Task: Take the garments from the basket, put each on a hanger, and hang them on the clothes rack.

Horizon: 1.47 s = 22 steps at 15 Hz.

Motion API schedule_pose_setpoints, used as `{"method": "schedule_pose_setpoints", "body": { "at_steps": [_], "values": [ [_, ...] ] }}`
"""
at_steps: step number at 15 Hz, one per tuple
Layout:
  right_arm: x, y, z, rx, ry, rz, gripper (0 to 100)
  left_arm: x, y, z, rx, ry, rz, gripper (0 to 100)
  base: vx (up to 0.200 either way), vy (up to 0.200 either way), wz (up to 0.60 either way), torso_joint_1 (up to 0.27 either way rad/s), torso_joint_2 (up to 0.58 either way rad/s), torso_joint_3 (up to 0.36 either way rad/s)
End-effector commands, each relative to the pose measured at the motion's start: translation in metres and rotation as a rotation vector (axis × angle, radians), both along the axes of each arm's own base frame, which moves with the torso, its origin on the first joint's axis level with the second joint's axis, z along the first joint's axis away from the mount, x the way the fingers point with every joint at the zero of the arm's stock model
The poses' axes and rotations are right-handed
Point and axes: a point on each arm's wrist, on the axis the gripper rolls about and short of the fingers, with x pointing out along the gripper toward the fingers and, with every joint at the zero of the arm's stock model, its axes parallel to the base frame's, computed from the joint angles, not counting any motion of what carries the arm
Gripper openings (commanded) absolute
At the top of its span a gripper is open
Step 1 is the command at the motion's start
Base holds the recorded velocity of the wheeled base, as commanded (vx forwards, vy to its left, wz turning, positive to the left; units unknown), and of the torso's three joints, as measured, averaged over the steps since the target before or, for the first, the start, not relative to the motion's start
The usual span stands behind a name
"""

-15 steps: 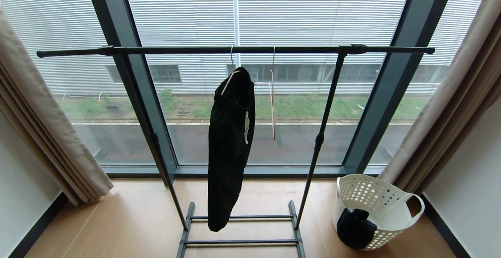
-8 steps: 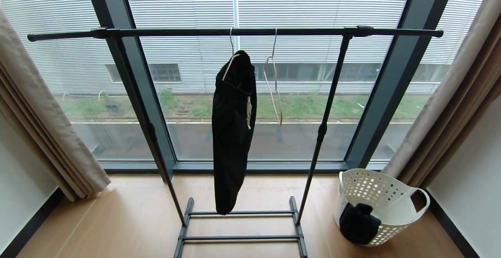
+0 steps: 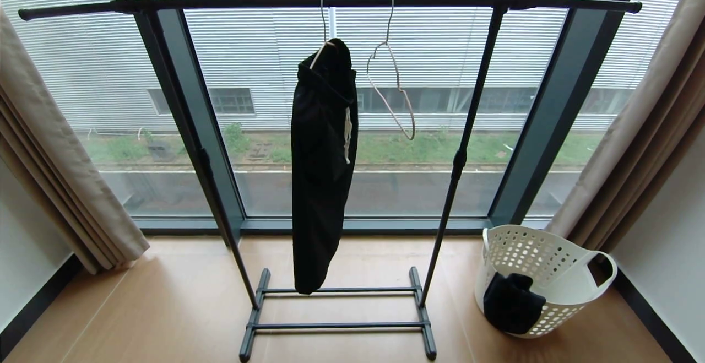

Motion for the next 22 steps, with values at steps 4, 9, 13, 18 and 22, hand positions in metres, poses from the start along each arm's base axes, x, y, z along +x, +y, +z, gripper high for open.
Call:
{"method": "schedule_pose_setpoints", "body": {
  "at_steps": [4,9,13,18,22],
  "values": [
    [0.0001,0.0000,0.0000,0.000,0.001,0.000,100,0.0002,0.0000,-0.0003,0.000,0.003,0.002,100,0.000,0.000,0.00,-0.222,0.51,0.289],
    [0.0001,0.0000,0.0000,0.000,0.001,0.000,100,0.0001,0.0000,0.0001,-0.002,0.001,0.002,100,0.000,0.000,0.00,-0.201,0.49,0.285],
    [0.0001,0.0000,0.0000,0.000,0.001,0.000,100,0.0002,0.0001,-0.0003,-0.002,0.003,0.004,100,0.000,0.000,0.00,-0.177,0.47,0.290],
    [0.0001,0.0000,0.0000,0.000,0.001,0.000,100,0.0002,0.0001,-0.0003,-0.002,0.003,0.005,100,0.000,0.000,0.00,-0.152,0.46,0.307],
    [0.0001,0.0000,0.0000,0.000,0.001,0.000,100,0.0002,0.0001,-0.0003,-0.002,0.003,0.005,100,0.000,0.000,0.00,-0.050,0.21,0.139]
  ]
}}
